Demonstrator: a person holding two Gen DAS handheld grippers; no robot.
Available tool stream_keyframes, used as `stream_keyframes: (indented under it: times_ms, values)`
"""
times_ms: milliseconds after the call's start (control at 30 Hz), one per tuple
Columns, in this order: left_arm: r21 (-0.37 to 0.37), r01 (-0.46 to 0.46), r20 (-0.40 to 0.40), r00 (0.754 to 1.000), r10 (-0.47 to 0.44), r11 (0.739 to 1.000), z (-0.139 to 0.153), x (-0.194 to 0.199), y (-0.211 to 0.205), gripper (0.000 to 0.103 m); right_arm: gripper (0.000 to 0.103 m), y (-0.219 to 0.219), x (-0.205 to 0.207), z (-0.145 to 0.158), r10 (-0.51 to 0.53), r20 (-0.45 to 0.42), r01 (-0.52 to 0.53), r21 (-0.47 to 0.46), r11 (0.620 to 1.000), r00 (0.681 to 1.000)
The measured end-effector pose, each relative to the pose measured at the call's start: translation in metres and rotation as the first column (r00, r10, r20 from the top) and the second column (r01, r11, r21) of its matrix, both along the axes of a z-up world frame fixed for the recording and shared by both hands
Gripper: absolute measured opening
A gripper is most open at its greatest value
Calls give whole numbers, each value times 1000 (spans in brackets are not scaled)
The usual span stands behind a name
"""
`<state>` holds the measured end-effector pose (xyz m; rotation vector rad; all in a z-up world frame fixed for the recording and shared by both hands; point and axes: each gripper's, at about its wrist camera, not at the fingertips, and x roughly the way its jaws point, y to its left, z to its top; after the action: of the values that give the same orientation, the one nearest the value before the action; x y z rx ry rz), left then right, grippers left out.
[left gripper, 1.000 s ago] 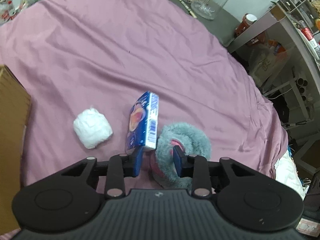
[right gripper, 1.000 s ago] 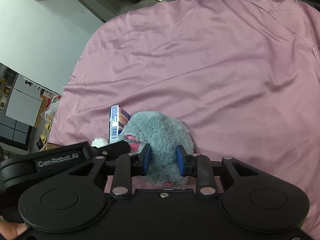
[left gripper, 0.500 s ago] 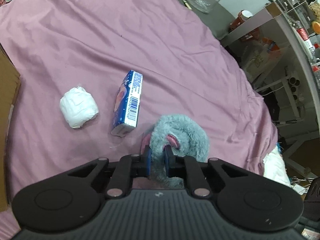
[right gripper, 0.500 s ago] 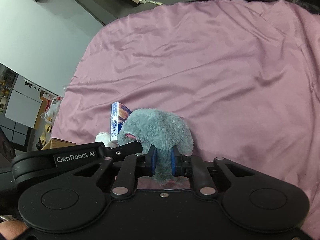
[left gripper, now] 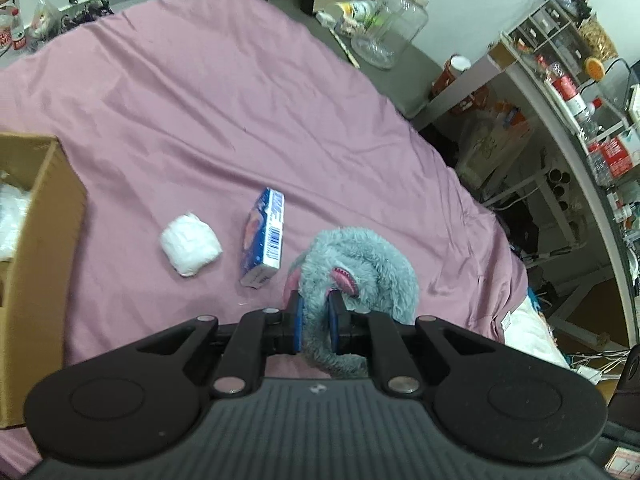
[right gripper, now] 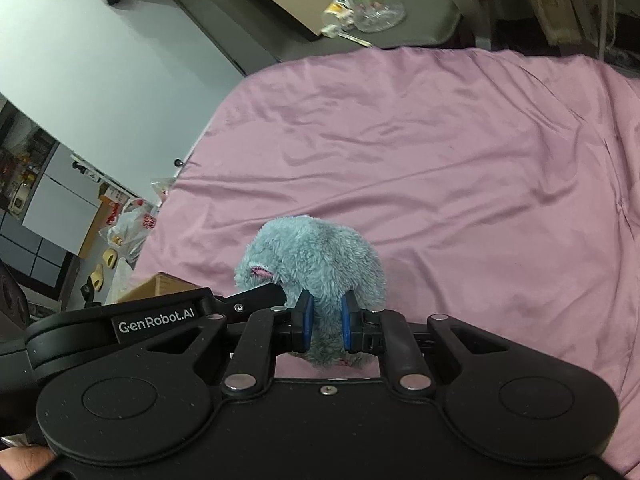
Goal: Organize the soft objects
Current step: 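Carry the grey fluffy plush over the box with both tools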
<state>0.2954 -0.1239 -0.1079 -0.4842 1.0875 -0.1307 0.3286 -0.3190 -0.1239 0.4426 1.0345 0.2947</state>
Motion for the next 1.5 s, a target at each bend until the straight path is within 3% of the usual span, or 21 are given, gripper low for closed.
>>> stream_keyframes:
  times_ms: [633, 1500]
  values:
    - [-18, -91, 109, 990, 93, 996, 43, -51, 86, 11, 16, 90, -33, 44, 108, 103, -106, -24, 994, 989]
    - [-31, -164, 95, 982, 166, 986, 38, -92, 207, 11, 18, 213, -66, 43, 224, 101, -219, -55, 974, 969]
